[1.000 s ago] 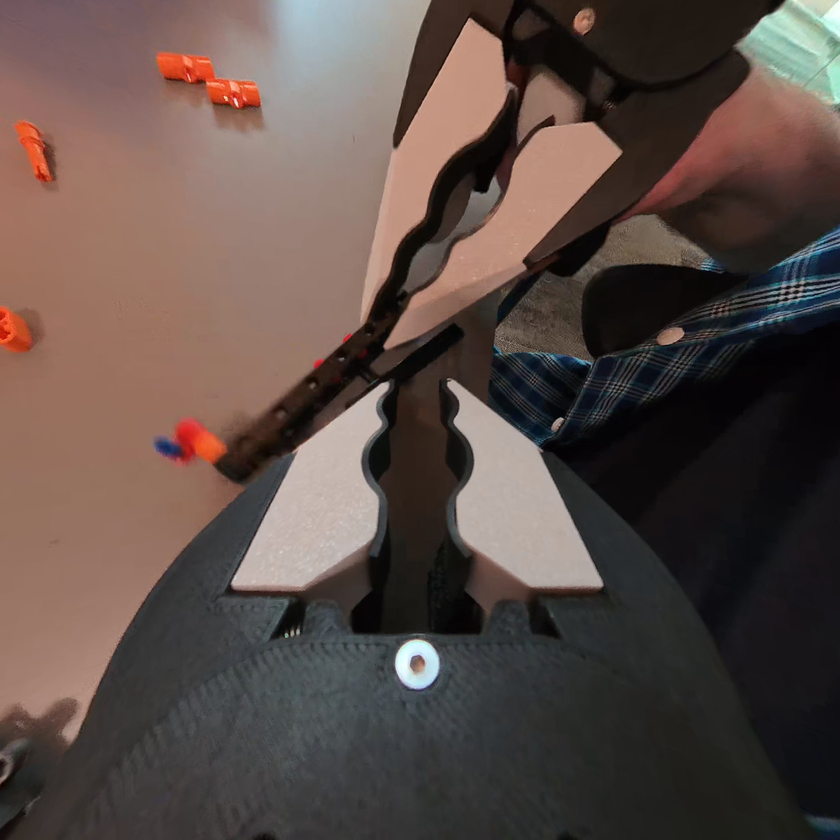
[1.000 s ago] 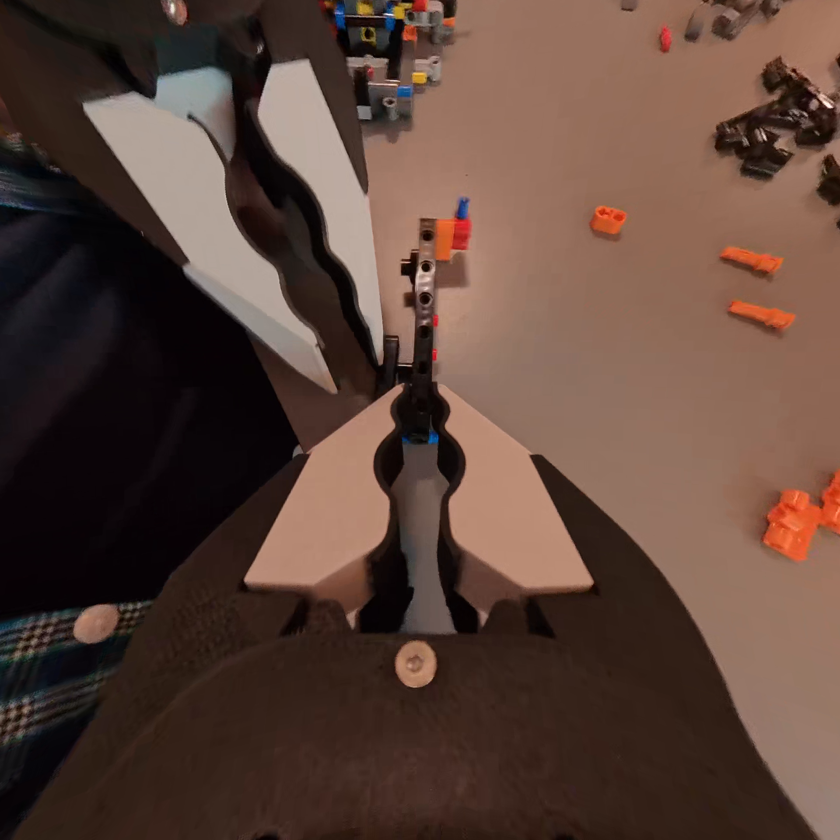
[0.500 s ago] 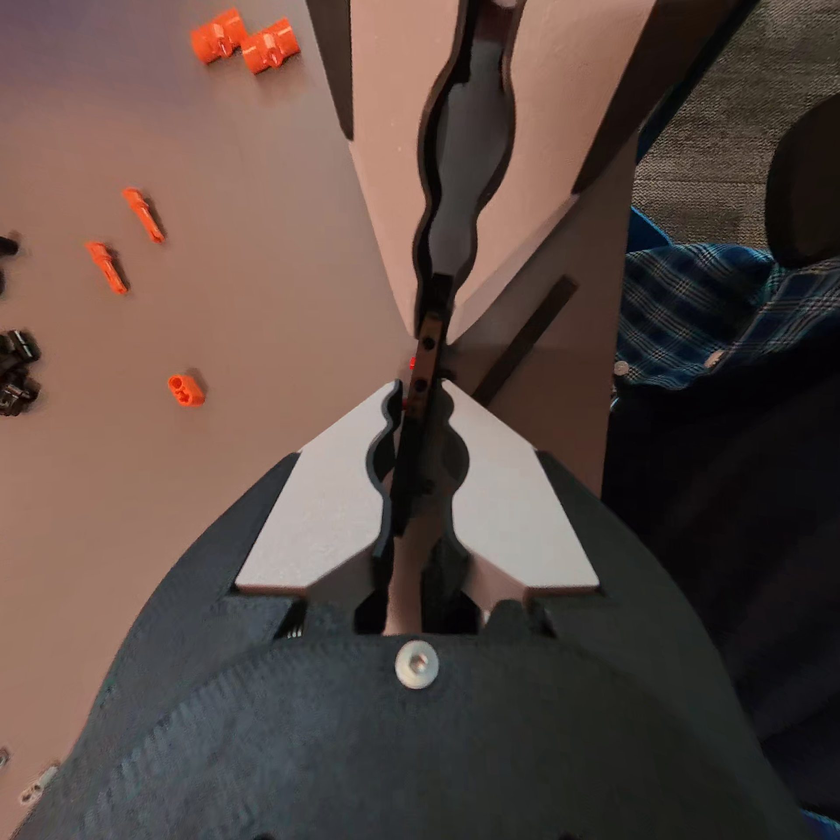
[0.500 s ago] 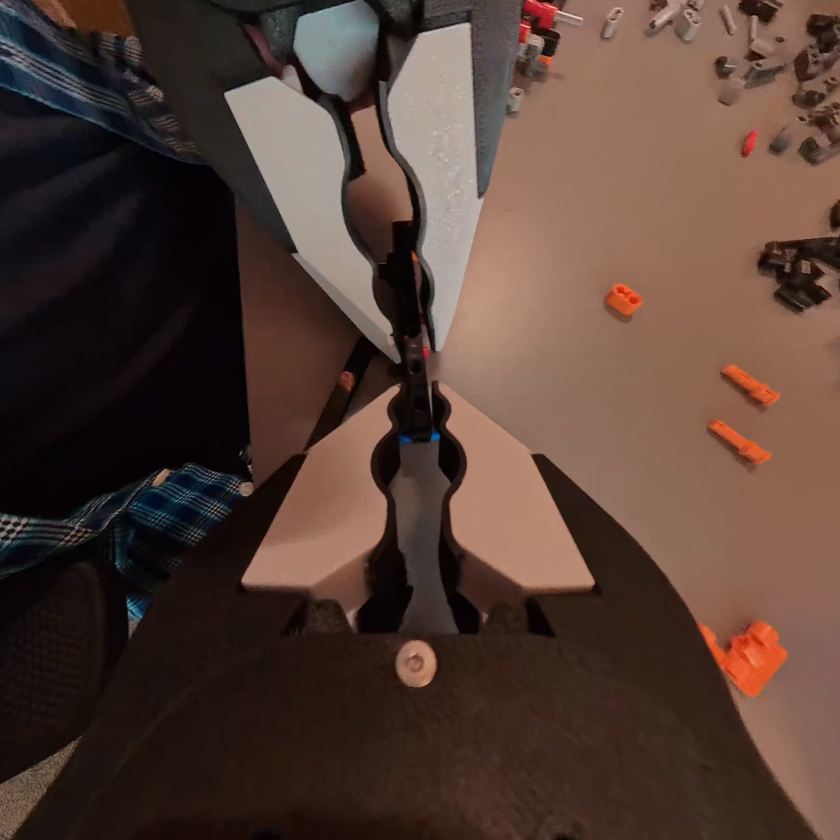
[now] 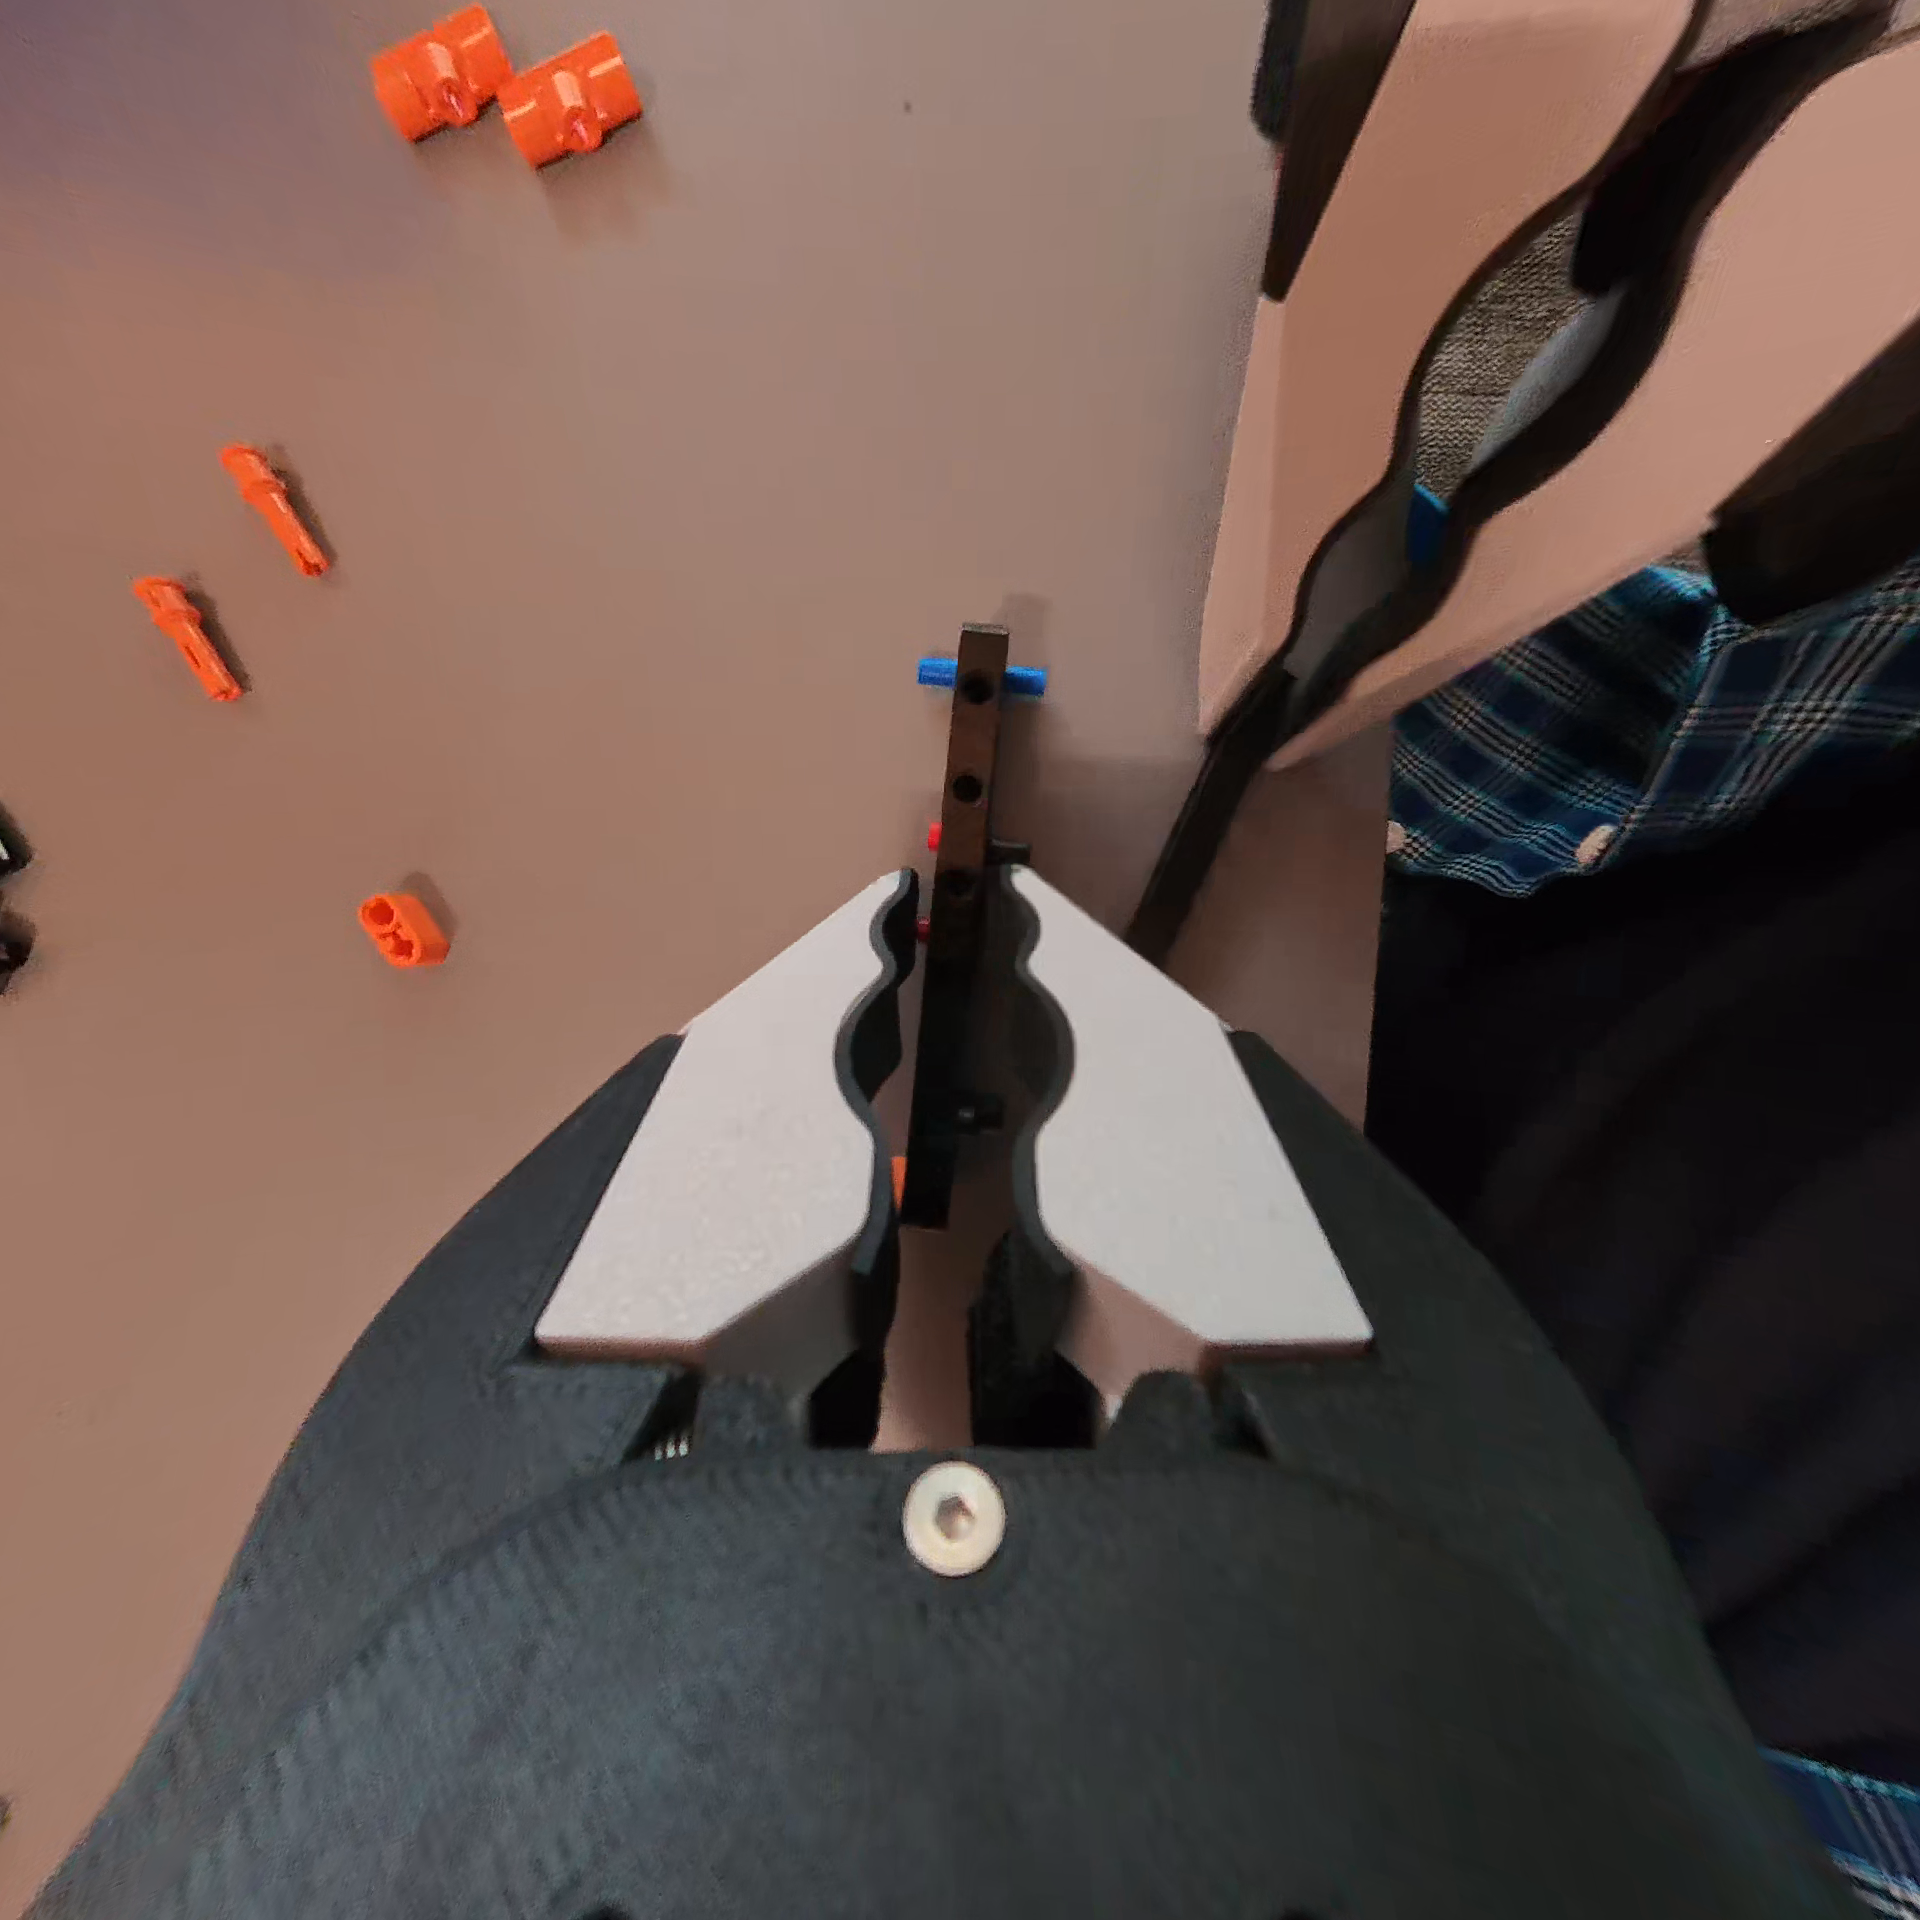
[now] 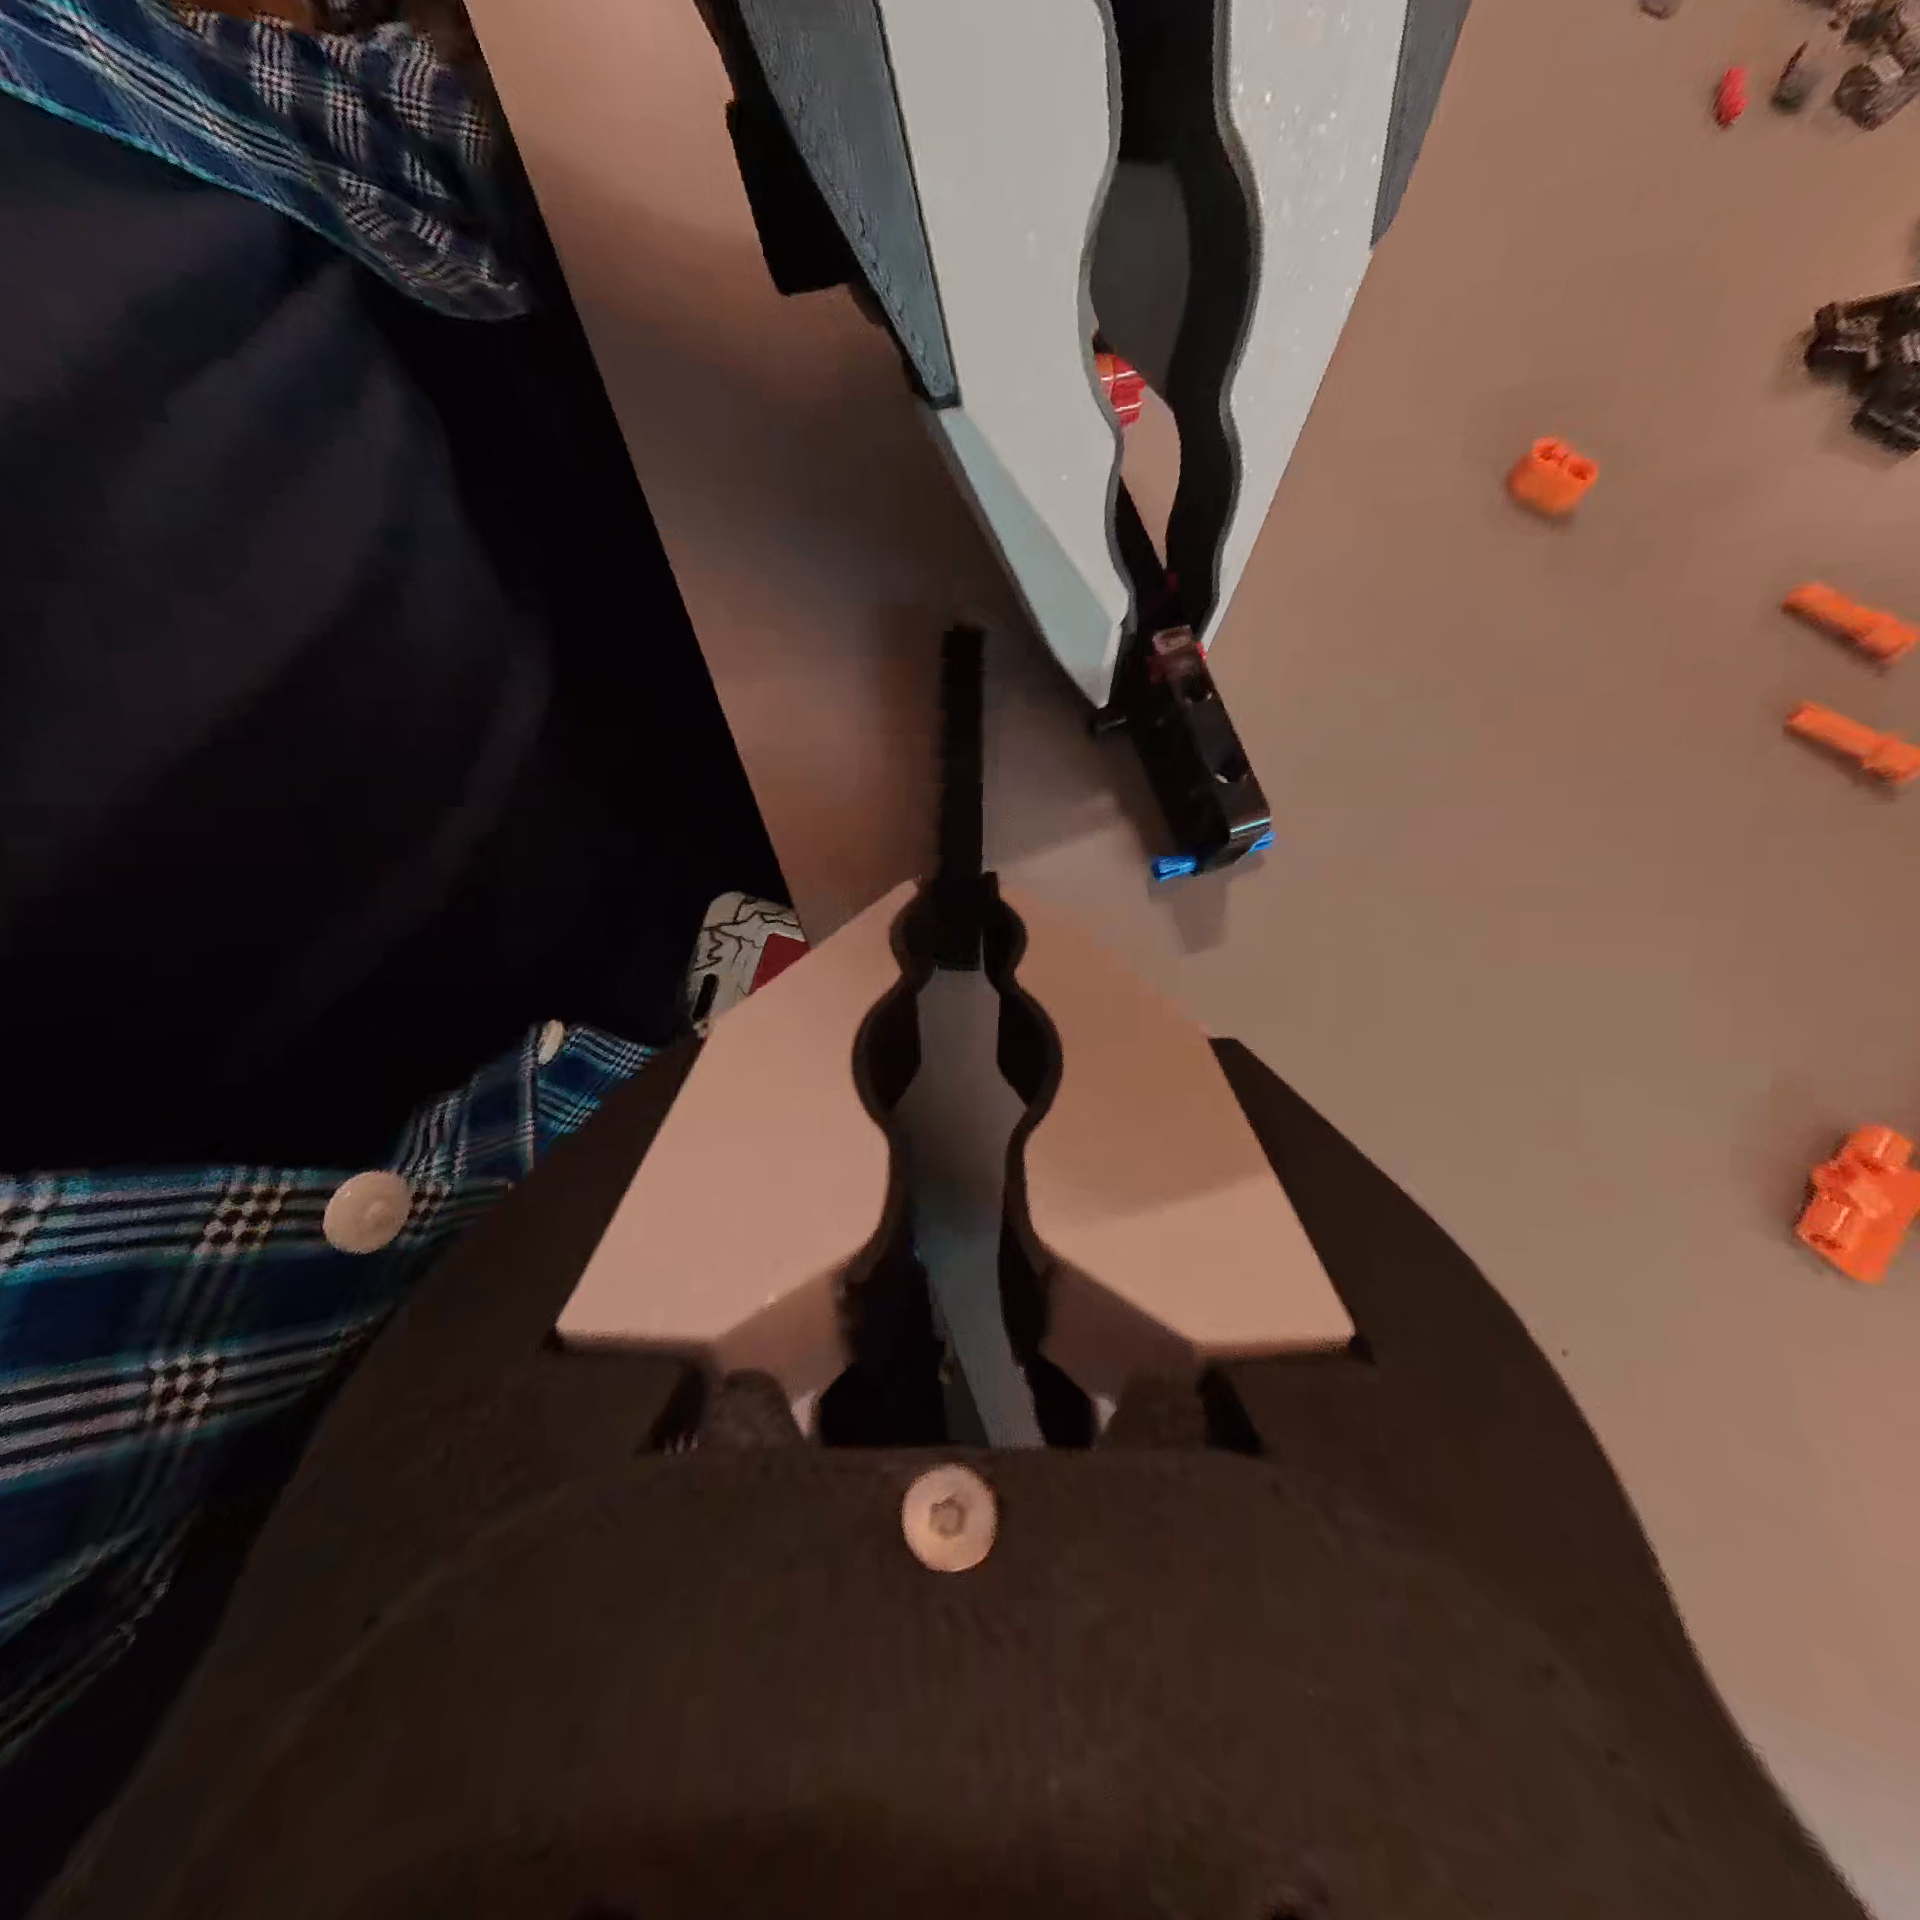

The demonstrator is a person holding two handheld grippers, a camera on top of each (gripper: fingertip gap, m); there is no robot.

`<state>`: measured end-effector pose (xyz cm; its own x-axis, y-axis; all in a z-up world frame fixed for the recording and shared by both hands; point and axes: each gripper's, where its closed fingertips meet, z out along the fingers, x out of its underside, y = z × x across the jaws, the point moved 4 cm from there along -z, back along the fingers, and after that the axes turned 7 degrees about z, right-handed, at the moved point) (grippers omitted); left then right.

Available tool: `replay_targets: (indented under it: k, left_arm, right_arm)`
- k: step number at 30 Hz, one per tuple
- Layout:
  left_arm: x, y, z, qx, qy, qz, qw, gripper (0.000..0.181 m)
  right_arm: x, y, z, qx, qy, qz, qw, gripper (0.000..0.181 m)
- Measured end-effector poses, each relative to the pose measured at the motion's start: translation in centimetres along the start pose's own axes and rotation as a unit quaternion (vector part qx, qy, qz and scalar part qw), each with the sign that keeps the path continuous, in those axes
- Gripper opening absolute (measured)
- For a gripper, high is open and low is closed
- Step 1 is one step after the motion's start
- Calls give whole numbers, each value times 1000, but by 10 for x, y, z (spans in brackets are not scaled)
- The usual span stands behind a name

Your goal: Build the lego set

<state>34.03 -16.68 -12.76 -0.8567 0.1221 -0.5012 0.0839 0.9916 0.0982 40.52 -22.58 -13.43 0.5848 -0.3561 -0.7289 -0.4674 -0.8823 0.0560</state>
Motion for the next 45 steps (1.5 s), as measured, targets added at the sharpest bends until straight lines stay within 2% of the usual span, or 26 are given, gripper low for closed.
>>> replay_targets:
  k: [1, 13, 19, 24, 34, 45]
  left_arm:
    - [-1, 0, 0, 6, 0, -1, 1000, 18]
    - [-13, -7, 8, 82, 5, 19, 996, 44]
    - [-15, -5, 9, 73, 0, 16, 997, 36]
    - [-14, -4, 10, 56, -5, 29, 998, 31]
    - [-15, -7, 12, 39, -18, 62, 997, 29]
    - [-17, -3, 14, 43, -28, 57, 997, 26]
  right_arm:
    - [0, -1, 0, -3, -3, 0, 1000, 6]
    - [2, -26, -5, -24, 10, -8, 1000, 9]
    - [1, -32, -3, -10, -3, 1, 1000, 21]
    - [7, -30, -9, 5, -9, 4, 1000, 6]
    - [3, -30, -5, 40, -20, -62, 997, 6]
    - [3, -36, -6, -9, -10, -47, 999, 6]
